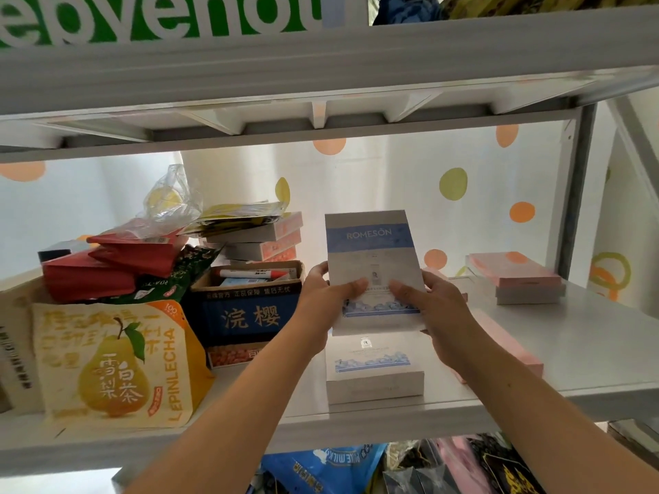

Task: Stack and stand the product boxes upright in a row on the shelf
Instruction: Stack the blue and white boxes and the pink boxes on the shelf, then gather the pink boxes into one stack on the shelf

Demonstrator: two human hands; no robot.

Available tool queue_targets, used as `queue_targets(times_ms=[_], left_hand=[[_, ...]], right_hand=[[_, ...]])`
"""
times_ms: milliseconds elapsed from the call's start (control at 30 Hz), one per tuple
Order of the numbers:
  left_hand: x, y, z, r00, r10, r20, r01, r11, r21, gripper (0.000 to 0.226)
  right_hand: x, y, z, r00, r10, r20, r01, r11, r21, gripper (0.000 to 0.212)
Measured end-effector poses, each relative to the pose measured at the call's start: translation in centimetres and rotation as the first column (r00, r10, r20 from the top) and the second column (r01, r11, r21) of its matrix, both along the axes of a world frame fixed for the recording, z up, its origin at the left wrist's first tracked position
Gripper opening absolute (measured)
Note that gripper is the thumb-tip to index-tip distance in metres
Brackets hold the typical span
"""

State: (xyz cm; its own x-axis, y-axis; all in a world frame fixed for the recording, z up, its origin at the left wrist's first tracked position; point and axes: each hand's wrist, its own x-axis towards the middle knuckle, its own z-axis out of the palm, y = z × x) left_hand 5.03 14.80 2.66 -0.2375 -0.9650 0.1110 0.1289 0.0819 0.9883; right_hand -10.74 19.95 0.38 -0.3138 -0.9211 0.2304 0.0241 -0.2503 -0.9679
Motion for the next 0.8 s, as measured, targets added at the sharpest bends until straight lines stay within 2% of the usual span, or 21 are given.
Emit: queue_targets(times_ms=[100, 200, 367, 433, 500, 567, 633, 700, 800], left_hand=[[-0.4, -0.2, -0.4, 0.989, 0.067, 0.136, -0.060, 0.997, -0.054, 0.072], [-1.0, -0.3, -0.6, 0.954, 0.134, 0.269, -0.101, 0.986, -0.133, 0.050], [-0.9, -0.9, -0.3, 0.905, 0.142, 0.401, -0.119, 0.990, -0.081, 0.040], [-0.9, -1.1, -0.7, 0.824, 0.119, 0.554, -0.077, 0.992, -0.099, 0.049], [-1.2, -0.9, -1.3, 0.694, 0.075, 0.716, 0.003, 0.994, -0.107, 0.059], [-1.4, -0.9, -1.9, 0.583, 0.039, 0.812, 0.067, 0.993, -0.096, 0.054], [-1.5, -0.7, -1.8, 0.549, 0.025, 0.835, 0.092, 0.992, -0.090, 0.043], [-1.4, -0.6, -1.6, 0.552, 0.022, 0.834, 0.092, 0.992, -0.088, 0.036], [-1.5, -0.6, -1.7, 0.569, 0.034, 0.822, 0.074, 0.993, -0.093, 0.038]], right_hand=[[0.4, -0.5, -0.4, 0.999, -0.022, -0.027, 0.023, 0.998, 0.058, 0.024], [0.9, -1.1, -0.6, 0.995, -0.063, -0.081, 0.068, 0.995, 0.069, 0.017], [1.1, -1.6, -0.7, 0.970, -0.091, -0.224, 0.118, 0.987, 0.108, 0.027], [1.1, -1.8, -1.2, 0.948, -0.050, -0.315, 0.106, 0.981, 0.164, 0.043], [1.3, -1.9, -2.1, 0.920, 0.014, -0.391, 0.088, 0.966, 0.243, 0.057], [1.4, -2.1, -2.5, 0.899, 0.035, -0.437, 0.093, 0.959, 0.269, 0.059], [1.4, -2.1, -2.5, 0.875, 0.024, -0.483, 0.116, 0.959, 0.259, 0.054], [1.4, -2.1, -2.3, 0.865, 0.017, -0.502, 0.129, 0.958, 0.256, 0.052], [1.4, -2.2, -2.4, 0.869, 0.009, -0.496, 0.133, 0.959, 0.250, 0.053]])
